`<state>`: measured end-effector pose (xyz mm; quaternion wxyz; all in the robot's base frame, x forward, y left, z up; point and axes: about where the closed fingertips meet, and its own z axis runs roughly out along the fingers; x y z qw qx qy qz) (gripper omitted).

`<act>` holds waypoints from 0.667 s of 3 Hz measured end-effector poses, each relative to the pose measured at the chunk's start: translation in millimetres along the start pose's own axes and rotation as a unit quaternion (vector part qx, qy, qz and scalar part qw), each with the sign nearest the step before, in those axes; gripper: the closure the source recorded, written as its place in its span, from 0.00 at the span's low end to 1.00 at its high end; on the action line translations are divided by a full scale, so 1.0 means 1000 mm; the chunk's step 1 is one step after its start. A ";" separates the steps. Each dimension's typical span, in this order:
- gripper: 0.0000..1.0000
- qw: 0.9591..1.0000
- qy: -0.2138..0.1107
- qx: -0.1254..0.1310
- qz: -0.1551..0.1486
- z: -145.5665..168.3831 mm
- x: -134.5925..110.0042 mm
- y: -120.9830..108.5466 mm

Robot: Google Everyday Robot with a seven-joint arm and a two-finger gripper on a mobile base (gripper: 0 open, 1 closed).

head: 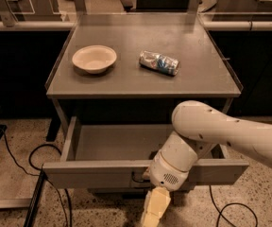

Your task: Open top drawer

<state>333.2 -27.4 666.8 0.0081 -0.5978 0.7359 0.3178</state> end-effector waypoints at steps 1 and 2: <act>0.00 1.000 -0.007 -0.019 0.004 -0.003 0.009 0.030; 0.00 1.000 -0.007 -0.019 0.004 -0.003 0.009 0.030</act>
Offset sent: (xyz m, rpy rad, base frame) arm -0.1304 -0.0403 0.0642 0.0900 0.1925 -0.0178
